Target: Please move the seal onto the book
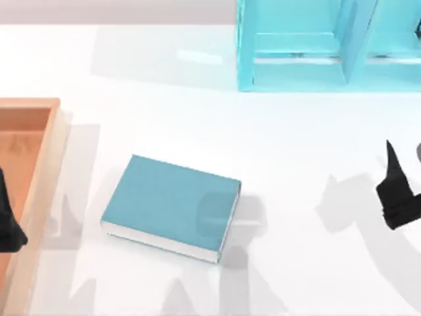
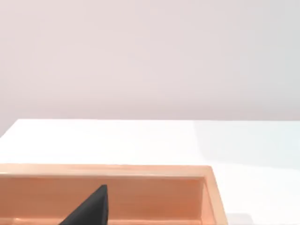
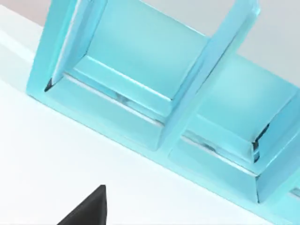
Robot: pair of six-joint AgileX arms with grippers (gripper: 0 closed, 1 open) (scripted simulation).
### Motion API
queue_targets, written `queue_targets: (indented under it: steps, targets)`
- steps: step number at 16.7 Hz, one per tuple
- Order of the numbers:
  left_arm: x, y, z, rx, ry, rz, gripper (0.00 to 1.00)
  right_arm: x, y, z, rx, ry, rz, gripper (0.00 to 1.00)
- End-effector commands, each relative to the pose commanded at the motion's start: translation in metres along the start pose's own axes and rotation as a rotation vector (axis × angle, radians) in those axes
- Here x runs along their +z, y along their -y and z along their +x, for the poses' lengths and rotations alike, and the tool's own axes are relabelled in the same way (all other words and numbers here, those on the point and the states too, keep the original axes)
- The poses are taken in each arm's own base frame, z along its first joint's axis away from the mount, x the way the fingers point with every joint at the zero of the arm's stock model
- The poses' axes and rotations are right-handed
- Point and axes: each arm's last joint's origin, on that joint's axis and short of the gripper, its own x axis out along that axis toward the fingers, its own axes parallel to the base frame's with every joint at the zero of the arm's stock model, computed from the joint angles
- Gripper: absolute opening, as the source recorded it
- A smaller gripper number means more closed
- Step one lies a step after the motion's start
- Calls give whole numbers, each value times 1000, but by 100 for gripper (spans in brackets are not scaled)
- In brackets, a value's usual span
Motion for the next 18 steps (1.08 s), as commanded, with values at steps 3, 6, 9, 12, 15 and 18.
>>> queue_targets:
  steps: [3,6,9,12,15,18]
  targets:
    - [0,0,0,0,0,0,100,-38,31,-22,-84,78,213,100]
    - [0,0,0,0,0,0,100,-72,40,-33,-143,135,353,100]
    - [0,0,0,0,0,0,100,-93,41,-36,-162,169,435,100]
    - [0,0,0,0,0,0,100,-99,41,-36,-164,179,458,100]
    - [0,0,0,0,0,0,100,-99,41,-36,-164,179,458,100]
    - [2,0,0,0,-8,2,100,-99,41,-36,-164,179,458,100]
